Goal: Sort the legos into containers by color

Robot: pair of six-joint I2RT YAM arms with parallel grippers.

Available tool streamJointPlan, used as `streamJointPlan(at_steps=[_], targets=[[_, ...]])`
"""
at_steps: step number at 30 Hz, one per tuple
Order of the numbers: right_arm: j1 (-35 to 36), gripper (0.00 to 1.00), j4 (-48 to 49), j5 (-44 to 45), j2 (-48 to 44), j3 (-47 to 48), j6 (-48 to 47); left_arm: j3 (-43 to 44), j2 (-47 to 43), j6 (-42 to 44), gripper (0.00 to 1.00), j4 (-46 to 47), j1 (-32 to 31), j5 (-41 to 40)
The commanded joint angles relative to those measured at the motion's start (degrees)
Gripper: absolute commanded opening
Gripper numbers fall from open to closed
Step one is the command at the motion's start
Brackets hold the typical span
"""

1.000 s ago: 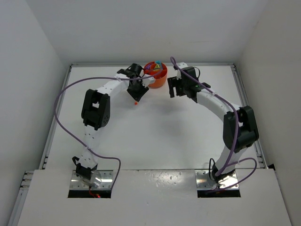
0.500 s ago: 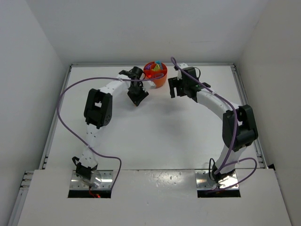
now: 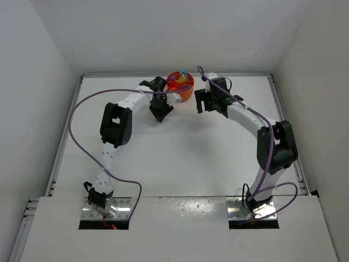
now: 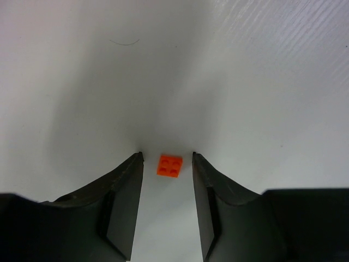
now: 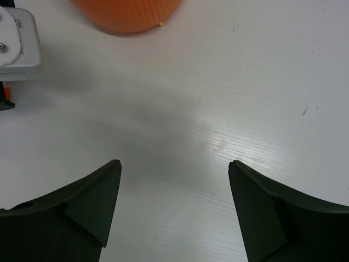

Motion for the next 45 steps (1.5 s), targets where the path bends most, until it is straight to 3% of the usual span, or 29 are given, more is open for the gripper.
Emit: streamJointPlan(at_steps=[1,13,24,45], targets=[[-0.15,0.80,0.64,-0.97,0.40,2.82,-0.29,1.49,1.68,0.69,0.46,-1.37,-0.32,1.32],[-0.15,0.80,0.63,-0.98,0.92,3.34,-0.29,-1.94,0.54,1.75,0.45,-1.98,0.20,1.85],[-0.15,0.80,0.11,-1.50,0.93,3.34,-0.29,-10.28,-2.98,1.75,0.42,0.30,0.73,1.85],[-0.15,0.80,0.11,-1.50,1.45,3.34,0.24,-5.37,1.59,0.17,0.39,0.83,0.73,2.90]])
